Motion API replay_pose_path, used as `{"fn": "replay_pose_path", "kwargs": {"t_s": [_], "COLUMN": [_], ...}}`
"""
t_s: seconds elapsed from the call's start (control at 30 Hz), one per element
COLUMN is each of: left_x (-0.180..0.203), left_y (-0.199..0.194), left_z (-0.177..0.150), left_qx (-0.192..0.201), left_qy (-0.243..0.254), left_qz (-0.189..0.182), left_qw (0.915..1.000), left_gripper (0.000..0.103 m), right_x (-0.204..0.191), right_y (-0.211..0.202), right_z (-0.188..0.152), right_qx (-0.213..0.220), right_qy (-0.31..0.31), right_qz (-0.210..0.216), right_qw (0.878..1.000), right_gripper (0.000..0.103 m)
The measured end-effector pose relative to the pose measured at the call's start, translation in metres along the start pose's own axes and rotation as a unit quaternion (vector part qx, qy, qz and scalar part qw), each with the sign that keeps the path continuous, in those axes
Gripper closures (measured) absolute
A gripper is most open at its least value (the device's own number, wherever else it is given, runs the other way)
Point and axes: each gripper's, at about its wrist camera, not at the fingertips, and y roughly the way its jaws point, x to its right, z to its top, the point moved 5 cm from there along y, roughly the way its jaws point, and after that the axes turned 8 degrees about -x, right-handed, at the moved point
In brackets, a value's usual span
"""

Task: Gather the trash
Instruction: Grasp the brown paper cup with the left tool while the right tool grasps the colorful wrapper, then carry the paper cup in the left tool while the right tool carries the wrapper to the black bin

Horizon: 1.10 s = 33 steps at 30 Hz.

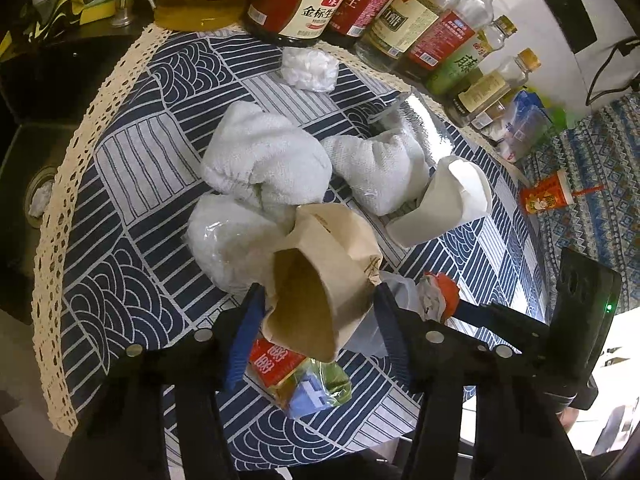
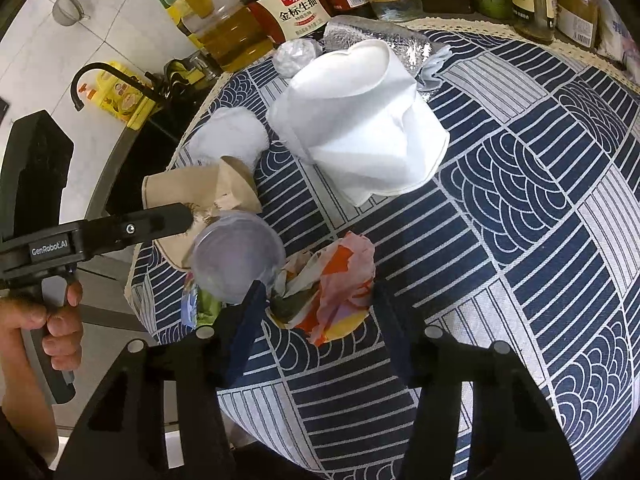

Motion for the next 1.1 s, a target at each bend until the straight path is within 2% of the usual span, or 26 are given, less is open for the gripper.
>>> {"fn": "replay_pose_path", "kwargs": {"t_s": [0.4,0.77,1.1], "left_x": [0.004,0.008,0.014], "left_y": [-0.013,-0.031,-0.058], "left_z": [0.0,-0.002,-0.01], "left_qx": [0.023,0.042,0.064], "left_qy": [0.019,0.035,0.054], "left_qz": [-0.018,-0.033,-0.047], "left_qw": [0.9994,0.998,0.9954], "left_gripper": [0.067,0.071,0.071], "right_x": [-0.003,-0.012,-0.037], "right_y": [-0.013,-0.027,-0.046], "right_z": [-0.005,-0.014,-0.023], "right_qx": [0.017,0.032,0.055], "right_qy": [0.008,0.013,0.007], "right_qz": [-0.013,-0.029,-0.038], "right_qw": [1.0,0.999,0.998], "right_gripper": [0.048,0.048,0.048]}}
